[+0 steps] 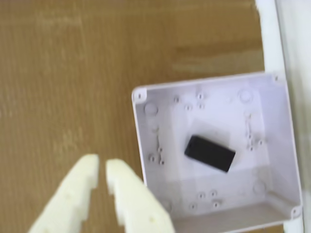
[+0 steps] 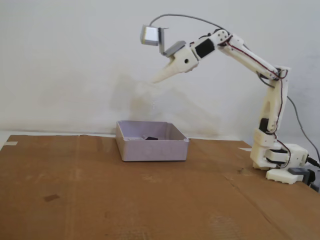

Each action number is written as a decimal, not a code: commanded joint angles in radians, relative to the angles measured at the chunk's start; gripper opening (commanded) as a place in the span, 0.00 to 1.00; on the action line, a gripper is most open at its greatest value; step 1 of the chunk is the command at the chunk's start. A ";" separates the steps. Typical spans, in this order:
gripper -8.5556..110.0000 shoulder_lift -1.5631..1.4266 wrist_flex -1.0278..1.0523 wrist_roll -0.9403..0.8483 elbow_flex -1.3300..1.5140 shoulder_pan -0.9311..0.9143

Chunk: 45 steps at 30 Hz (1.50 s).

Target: Grasp a block and put it in the box.

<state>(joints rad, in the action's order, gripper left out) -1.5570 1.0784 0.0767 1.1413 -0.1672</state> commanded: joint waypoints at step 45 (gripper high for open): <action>0.07 -1.310 -0.017 0.005 1.279 0.018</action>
<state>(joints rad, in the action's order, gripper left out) -2.7750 1.0784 0.0767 2.4237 -0.1549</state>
